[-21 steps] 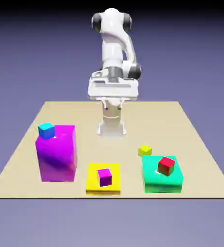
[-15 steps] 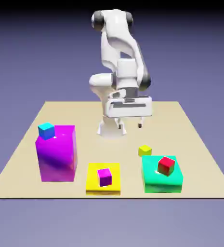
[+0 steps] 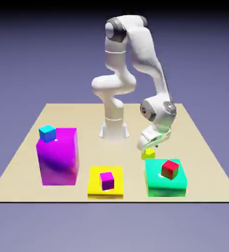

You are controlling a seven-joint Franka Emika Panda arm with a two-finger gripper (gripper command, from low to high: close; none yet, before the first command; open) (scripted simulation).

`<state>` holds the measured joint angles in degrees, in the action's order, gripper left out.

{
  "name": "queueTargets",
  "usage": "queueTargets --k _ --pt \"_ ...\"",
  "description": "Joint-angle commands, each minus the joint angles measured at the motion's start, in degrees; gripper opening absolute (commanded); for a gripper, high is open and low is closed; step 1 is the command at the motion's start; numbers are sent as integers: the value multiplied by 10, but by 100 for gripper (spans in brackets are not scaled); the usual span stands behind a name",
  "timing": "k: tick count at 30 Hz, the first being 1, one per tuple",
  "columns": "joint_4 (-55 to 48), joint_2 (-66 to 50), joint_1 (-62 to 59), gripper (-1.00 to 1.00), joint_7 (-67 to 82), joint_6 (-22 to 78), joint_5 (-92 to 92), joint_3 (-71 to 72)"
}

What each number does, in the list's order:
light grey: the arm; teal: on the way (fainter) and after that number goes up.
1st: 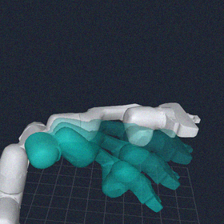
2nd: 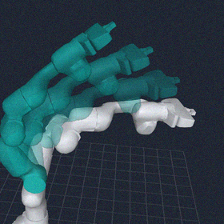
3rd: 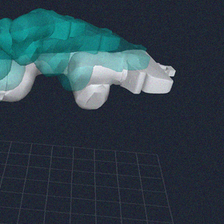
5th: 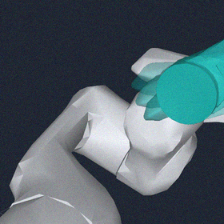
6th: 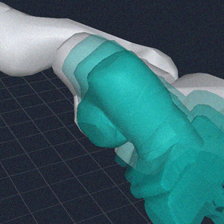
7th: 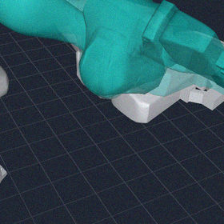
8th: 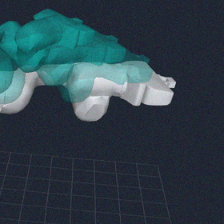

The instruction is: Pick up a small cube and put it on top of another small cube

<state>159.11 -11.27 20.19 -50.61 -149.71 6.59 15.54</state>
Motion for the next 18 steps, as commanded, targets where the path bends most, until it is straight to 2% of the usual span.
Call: queueTargets --k 1,2,3,10,12,18 --pt "2 -21 6 0 -9 -21 13 -10" --pt "2 -25 7 0 -11 -26 16 -12" --pt "2 -25 7 -100 -11 -26 16 -12" --pt "-7 99 -29 -100 45 102 -63 47" --pt "-8 104 -30 -100 47 106 -66 49" --pt "-132 67 -35 -100 139 185 -16 40"
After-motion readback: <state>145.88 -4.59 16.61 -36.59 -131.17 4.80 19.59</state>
